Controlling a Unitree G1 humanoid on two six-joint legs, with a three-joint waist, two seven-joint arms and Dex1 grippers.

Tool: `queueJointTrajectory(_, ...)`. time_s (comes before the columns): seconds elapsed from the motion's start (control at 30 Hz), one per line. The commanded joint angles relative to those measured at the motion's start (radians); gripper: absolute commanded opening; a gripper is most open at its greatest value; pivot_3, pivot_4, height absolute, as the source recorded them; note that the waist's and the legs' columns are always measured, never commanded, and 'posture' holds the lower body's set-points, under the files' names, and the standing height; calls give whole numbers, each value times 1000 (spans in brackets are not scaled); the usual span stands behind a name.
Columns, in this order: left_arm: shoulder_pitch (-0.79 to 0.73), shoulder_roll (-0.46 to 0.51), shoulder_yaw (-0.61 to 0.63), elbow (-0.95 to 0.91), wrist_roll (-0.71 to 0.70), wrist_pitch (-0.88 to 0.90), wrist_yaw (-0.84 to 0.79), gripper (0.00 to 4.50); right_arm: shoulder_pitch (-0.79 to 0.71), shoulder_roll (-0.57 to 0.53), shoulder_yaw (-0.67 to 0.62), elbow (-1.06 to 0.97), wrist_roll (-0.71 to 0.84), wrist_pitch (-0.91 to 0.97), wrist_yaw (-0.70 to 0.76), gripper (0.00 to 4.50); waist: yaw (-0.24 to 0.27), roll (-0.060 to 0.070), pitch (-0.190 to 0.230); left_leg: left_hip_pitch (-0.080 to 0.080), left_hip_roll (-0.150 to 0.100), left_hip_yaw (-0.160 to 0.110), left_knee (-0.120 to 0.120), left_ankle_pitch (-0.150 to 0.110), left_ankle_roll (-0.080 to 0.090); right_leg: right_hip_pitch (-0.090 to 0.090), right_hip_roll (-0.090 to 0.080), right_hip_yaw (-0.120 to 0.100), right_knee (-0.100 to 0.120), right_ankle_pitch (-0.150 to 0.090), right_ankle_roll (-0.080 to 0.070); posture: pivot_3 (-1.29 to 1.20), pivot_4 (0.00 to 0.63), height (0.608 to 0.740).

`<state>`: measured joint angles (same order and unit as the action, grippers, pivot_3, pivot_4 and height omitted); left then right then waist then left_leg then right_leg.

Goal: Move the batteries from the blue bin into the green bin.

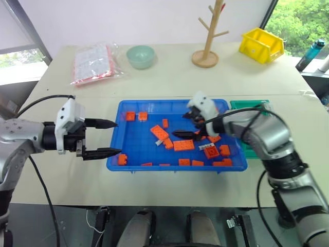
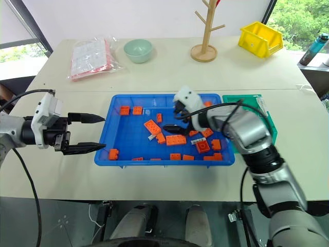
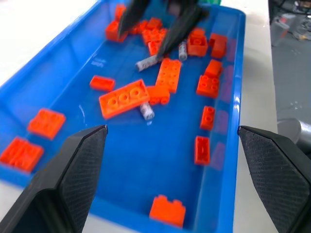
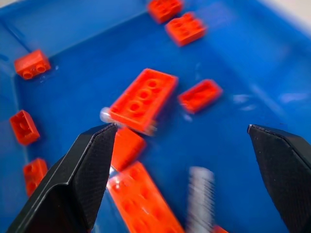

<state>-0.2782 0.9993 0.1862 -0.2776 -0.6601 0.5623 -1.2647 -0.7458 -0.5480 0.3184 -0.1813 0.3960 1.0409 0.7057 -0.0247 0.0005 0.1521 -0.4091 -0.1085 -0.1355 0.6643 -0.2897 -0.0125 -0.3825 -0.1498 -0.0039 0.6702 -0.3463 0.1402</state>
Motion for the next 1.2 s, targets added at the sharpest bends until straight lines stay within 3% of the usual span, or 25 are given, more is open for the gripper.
queueJointTrajectory(0.03, -23, -5, -14, -13, 8, -7, 8, 4500, -35, 80, 13, 29, -22, 26, -50, 4432, -8, 0, 0, 0, 0, 0, 0, 0, 0, 0, 0, 0, 1, 0, 0, 0, 150, 726)
queueJointTrajectory(0.2, -37, -12, -23, -10, 9, -4, 13, 4500, -56, 165, 22, 92, -45, 35, -82, 4432, -23, 0, 0, 0, 0, -1, 0, 0, 0, -2, 0, 0, 4, 0, 0, 0, 150, 726)
queueJointTrajectory(0.6, -86, -26, -41, 4, 7, 12, 22, 4500, -43, 247, 31, 176, -104, -1, -116, 4432, -43, 0, 0, 0, -1, -1, 0, 0, -1, -7, 0, 0, 13, 0, 0, 0, 150, 726)
queueJointTrajectory(0.9, -100, -35, -55, 7, 13, 12, 25, 4500, -38, 253, 32, 162, -123, -23, -112, 4432, -45, 0, 0, 0, 0, -1, -1, 0, -1, -8, 0, 0, 13, 0, 0, 0, 150, 726)
queueJointTrajectory(1.2, -84, -32, -56, 2, 24, 0, 10, 4500, -67, 181, 61, 125, -104, -32, 19, 4432, -45, 0, 0, 0, -1, -1, 0, 0, -1, -7, 0, 0, 13, 0, 0, 0, 150, 726)
